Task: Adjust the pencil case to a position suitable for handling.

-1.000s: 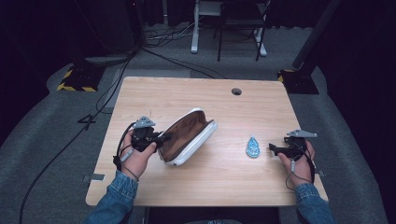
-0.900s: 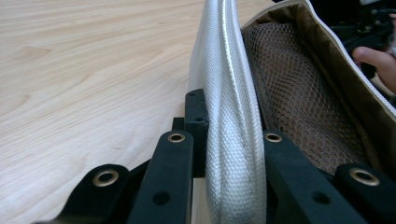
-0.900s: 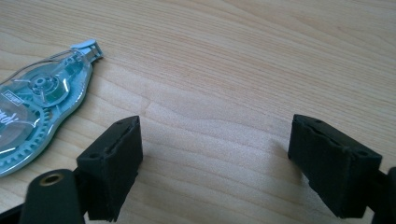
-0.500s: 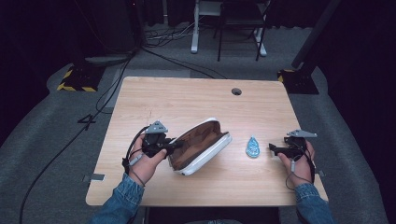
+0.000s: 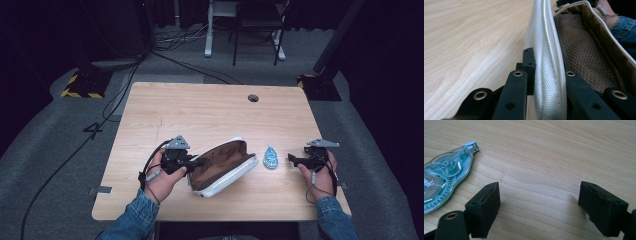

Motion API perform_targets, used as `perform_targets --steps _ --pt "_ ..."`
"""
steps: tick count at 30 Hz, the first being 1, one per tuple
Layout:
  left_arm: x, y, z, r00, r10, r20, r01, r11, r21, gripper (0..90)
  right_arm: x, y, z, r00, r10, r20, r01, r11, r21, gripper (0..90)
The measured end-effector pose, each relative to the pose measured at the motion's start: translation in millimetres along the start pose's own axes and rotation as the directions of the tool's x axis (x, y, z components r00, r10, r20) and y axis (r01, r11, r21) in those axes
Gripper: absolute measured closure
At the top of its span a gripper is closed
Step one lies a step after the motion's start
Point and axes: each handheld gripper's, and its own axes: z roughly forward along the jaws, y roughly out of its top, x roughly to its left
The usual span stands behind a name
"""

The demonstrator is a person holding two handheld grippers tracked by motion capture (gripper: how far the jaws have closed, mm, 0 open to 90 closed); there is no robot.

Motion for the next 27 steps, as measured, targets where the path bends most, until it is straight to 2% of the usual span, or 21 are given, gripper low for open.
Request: perform_targets --steps 10,27 --pt "-6.8 -3.3 12.0 0.9988 0.035 0.036 -0.036 0.9983 0.046 80.9 0.0 0.0 0.0 1.0 -0.001 -0.001 0.001 1.0 0.0 18.0" --pt "-10.2 -8.9 24.9 0.9951 0.05 0.085 -0.057 0.9951 0.081 80.5 0.0 0.0 -0.1 1.0 -0.002 -0.001 0.002 1.0 0.001 17.9"
